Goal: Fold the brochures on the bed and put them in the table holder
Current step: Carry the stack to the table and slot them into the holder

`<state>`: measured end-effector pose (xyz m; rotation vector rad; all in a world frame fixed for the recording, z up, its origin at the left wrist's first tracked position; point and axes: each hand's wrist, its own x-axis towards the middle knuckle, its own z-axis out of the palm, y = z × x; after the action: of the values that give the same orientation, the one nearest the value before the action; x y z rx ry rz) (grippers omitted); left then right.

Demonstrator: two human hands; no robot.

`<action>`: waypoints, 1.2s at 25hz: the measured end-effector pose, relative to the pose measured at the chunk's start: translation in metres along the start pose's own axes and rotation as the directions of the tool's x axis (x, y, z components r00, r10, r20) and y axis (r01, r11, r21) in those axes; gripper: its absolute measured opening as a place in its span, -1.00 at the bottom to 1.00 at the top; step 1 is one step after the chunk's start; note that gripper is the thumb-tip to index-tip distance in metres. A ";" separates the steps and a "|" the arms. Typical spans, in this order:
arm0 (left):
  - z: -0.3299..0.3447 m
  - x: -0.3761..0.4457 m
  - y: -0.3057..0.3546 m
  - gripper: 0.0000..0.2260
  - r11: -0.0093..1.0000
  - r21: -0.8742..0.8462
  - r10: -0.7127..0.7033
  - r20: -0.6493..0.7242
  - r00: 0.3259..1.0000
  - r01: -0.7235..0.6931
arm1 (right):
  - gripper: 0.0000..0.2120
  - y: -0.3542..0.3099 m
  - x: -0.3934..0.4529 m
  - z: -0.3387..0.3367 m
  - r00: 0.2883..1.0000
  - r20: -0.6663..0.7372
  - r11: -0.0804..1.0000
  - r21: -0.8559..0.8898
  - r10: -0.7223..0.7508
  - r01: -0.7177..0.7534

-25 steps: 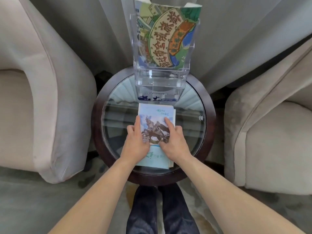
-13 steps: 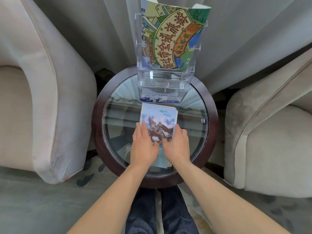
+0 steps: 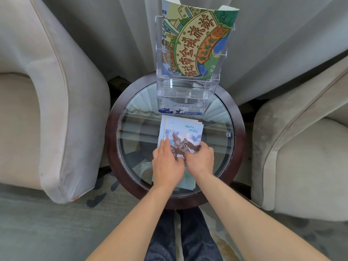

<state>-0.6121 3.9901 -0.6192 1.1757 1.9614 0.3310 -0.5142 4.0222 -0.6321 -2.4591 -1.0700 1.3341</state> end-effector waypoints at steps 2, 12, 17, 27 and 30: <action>-0.001 0.005 0.001 -0.47 0.998 -0.046 -0.050 0.012 0.999 0.050 | -0.62 0.004 0.006 -0.006 0.999 -0.016 0.999 0.027 0.047 -0.047; -0.035 0.017 0.028 -0.59 0.971 -0.227 -0.091 -0.078 0.993 0.072 | -0.88 -0.025 -0.011 -0.033 0.979 -0.146 0.990 -0.010 -0.142 0.142; -0.071 0.020 0.061 -0.52 0.945 -0.318 0.006 -0.230 0.973 -0.081 | -0.91 -0.070 -0.029 -0.055 0.880 -0.310 0.931 -0.061 -0.359 0.359; -0.061 0.014 0.057 -0.46 0.960 -0.273 0.016 -0.147 0.989 -0.056 | -0.78 -0.054 -0.024 -0.057 0.904 -0.215 0.928 -0.045 -0.370 0.369; -0.059 0.012 0.063 -0.43 0.961 -0.275 -0.010 -0.131 0.991 -0.026 | -0.67 -0.055 -0.026 -0.057 0.921 -0.184 0.936 0.012 -0.344 0.352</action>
<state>-0.6205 4.0438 -0.5510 1.0018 1.9457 0.6792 -0.5079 4.0569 -0.5563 -2.1710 -1.3359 0.9966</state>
